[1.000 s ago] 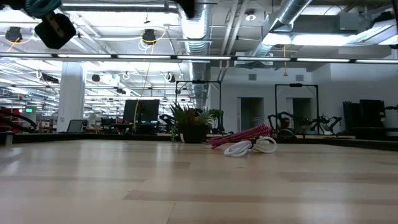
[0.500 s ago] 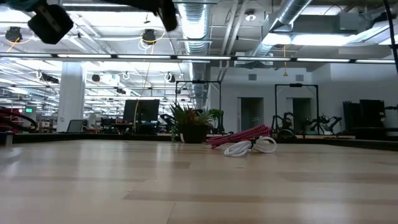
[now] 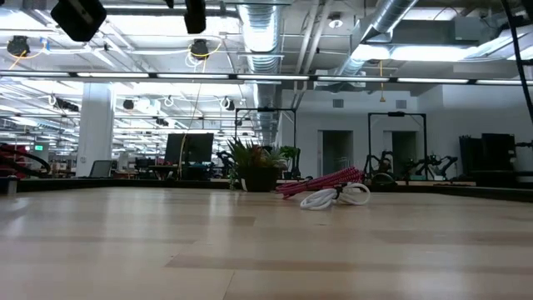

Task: Pick and place USB-C Cables
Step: Put the blue charger cable into the gray bin

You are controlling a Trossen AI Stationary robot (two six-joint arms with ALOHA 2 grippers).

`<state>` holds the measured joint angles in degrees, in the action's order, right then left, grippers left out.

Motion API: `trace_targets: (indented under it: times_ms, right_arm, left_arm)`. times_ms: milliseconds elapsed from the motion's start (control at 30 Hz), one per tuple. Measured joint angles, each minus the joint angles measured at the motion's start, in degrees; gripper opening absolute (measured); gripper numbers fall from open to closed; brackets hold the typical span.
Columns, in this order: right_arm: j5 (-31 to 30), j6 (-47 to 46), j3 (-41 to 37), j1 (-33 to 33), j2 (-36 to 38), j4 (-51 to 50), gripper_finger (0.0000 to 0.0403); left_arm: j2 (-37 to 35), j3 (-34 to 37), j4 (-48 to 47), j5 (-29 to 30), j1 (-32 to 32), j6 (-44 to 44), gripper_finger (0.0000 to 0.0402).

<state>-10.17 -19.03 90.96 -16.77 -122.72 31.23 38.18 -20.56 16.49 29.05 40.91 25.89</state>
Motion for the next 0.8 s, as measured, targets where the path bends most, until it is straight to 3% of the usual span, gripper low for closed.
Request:
trace_targets:
  times_ms: [333, 500, 667, 800]
  right_arm:
    - [1.29, -1.88, 0.26, 0.74, -1.57, 1.54, 0.0220]
    - [1.29, -1.95, 0.26, 0.70, -1.57, 1.20, 0.0200]
    - [1.31, -2.04, 0.28, 0.62, -1.53, -0.53, 0.0143]
    - [1.28, -1.45, 0.28, 0.19, -1.53, -0.58, 0.0053]
  left_arm:
    - [6.87, 0.00, 5.01, -1.13, 0.91, 1.19, 0.0000]
    - [9.96, 0.02, 9.55, 0.68, 1.35, -0.28, 0.0000]
    - [10.77, 0.09, 12.40, 1.01, 1.33, -2.80, 0.0000]
    - [10.73, 0.09, 12.37, 1.03, 1.35, -2.75, 0.0000]
